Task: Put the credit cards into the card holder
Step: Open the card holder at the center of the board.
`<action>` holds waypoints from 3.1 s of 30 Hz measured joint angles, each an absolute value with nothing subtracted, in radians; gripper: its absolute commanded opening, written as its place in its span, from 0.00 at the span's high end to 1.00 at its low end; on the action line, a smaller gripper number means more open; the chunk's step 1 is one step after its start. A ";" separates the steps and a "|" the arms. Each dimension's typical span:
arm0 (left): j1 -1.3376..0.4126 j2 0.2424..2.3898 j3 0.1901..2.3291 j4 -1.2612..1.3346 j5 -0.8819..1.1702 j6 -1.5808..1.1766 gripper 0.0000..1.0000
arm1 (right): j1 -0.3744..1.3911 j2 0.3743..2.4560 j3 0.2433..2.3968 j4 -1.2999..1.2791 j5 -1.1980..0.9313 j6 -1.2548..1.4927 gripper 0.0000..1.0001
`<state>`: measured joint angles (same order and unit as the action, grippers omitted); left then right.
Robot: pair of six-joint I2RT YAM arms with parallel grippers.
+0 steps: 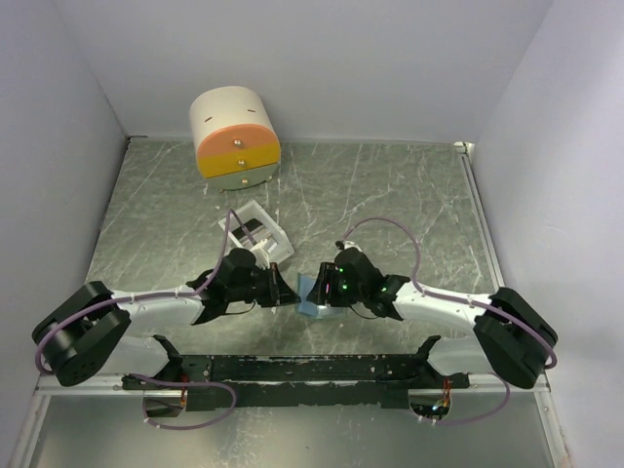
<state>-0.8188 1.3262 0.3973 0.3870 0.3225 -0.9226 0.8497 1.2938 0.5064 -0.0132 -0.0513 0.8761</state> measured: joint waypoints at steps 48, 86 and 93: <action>-0.821 1.260 0.382 0.323 0.305 -0.921 0.93 | 0.953 1.291 0.524 0.009 -0.089 0.886 0.41; -0.821 1.260 0.363 0.309 0.269 -0.921 0.81 | 0.955 1.169 0.690 -0.302 0.111 0.851 0.61; -0.822 1.232 0.369 0.217 0.219 -0.908 0.35 | 0.955 1.265 0.657 -0.233 0.094 0.852 0.61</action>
<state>-0.8219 1.2316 0.3695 0.2169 0.2188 -0.9085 0.9550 1.2648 0.6575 -0.2333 0.0940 0.8516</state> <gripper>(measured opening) 0.582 0.364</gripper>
